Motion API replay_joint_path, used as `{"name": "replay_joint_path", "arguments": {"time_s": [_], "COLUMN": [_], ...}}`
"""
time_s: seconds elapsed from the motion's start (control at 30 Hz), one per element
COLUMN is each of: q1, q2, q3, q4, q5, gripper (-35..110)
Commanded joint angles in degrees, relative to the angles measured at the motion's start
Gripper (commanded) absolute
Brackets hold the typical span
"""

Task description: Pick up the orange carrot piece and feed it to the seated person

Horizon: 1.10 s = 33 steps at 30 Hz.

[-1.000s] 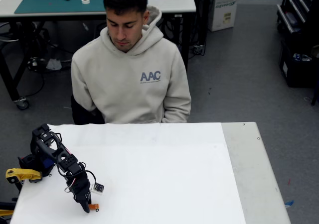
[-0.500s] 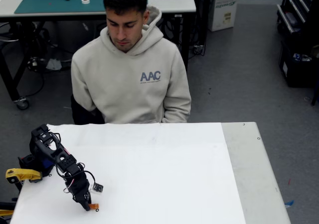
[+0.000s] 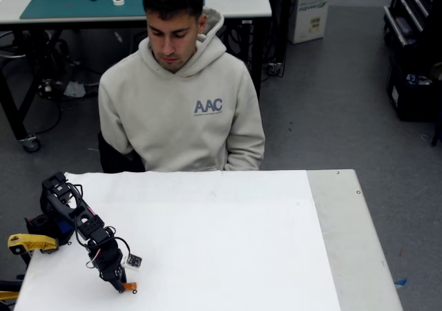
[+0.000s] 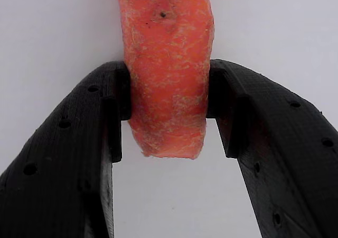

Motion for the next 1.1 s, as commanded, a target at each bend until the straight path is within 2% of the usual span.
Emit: {"name": "replay_joint_path", "arguments": {"time_s": [0.0,0.43,0.53,0.77,1.07], "q1": [-0.7,-13.1,-15.6,-24.5,-42.9], "q2": [0.2,9.9,12.7,19.3,22.7], "q3": [1.1,-0.3,-1.0,-1.1,-1.2], "q4": [0.7,1.3,1.3,2.0,13.3], "q5": [-0.8,0.4,3.9,19.1,48.2], "gripper": [-2,-2,-2,-2,-2]}}
